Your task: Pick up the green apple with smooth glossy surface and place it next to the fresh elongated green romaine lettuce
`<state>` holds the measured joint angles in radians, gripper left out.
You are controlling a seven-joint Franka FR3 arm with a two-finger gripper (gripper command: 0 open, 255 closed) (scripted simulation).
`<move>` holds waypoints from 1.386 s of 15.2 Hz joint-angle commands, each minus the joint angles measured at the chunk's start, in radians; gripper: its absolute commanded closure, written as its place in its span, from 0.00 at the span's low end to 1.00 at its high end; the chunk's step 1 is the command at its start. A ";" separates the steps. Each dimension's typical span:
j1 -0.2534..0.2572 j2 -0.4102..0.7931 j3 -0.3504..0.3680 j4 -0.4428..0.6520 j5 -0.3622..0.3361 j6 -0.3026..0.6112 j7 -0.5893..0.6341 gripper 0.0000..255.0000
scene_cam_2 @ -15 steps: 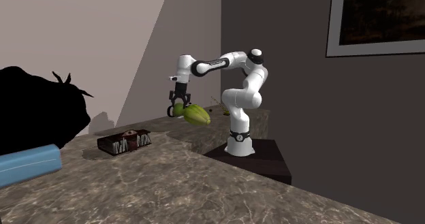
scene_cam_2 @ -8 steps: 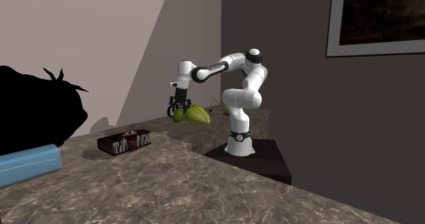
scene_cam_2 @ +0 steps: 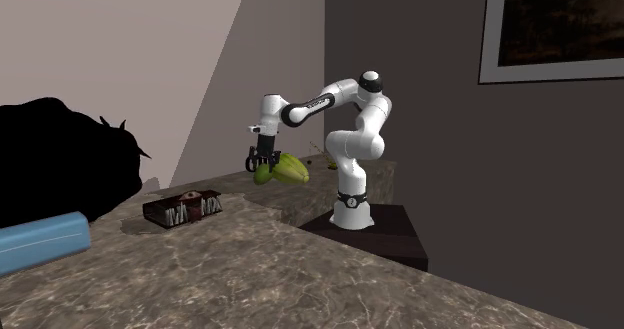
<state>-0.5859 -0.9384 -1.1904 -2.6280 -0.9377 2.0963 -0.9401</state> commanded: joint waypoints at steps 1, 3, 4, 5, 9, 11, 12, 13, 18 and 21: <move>0.000 0.000 0.000 0.000 0.000 0.000 0.000 1.00; 0.000 0.000 0.000 0.000 0.000 0.000 0.000 1.00; 0.000 0.000 0.000 0.000 0.000 0.000 0.000 0.00; 0.000 0.000 0.000 0.000 0.000 0.000 0.000 0.00; 0.000 0.000 0.000 0.000 0.000 0.000 0.000 0.00; -0.029 -0.032 0.074 0.020 0.048 -0.069 -0.017 0.00; -0.040 -0.046 0.108 0.033 0.071 -0.103 -0.025 0.00; -0.047 -0.056 0.134 0.044 0.088 -0.130 -0.031 0.00; -0.047 -0.057 0.134 0.044 0.088 -0.130 -0.031 0.00; -0.047 -0.057 0.134 0.044 0.088 -0.130 -0.031 0.00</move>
